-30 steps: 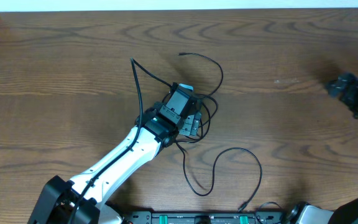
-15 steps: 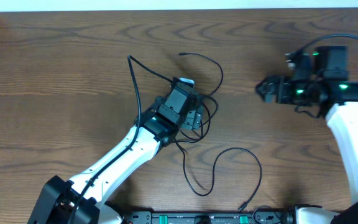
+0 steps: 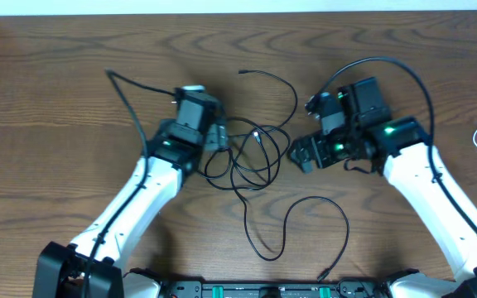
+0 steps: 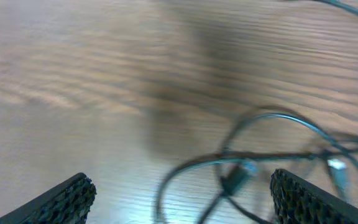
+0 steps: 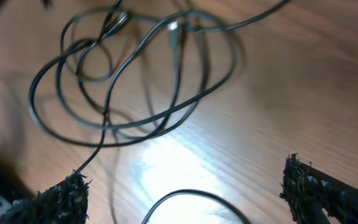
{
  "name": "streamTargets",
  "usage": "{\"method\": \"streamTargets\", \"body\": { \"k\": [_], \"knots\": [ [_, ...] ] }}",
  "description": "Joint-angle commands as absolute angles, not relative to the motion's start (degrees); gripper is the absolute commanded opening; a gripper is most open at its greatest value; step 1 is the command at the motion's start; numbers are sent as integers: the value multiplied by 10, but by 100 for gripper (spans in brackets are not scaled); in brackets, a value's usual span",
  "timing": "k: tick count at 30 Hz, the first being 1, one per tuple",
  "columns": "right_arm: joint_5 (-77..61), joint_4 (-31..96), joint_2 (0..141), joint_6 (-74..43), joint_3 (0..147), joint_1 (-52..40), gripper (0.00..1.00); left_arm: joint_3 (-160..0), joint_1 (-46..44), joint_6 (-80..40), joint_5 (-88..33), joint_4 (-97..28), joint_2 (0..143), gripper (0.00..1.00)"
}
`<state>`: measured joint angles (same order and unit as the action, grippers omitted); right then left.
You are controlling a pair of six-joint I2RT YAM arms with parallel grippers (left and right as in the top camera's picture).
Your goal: Untangle cables
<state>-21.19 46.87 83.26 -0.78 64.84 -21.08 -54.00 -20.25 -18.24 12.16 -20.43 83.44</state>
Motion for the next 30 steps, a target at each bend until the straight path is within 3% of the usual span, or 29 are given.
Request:
{"method": "streamTargets", "body": {
  "k": [1, 10, 17, 30],
  "knots": [
    [-211, 469, 836, 5, 635, -245, 98, -546, -165, -201, 131, -222, 825, 91],
    [-211, 462, 836, -2, 613, -353, 99, -546, -99, -201, 131, -260, 826, 91],
    [-208, 432, 836, -2, 610, -420, 99, -546, -97, -201, 131, -263, 826, 91],
    [-154, 328, 923, -58, 606, -459, 99, -546, -97, -201, 131, -263, 826, 91]
  ]
}}
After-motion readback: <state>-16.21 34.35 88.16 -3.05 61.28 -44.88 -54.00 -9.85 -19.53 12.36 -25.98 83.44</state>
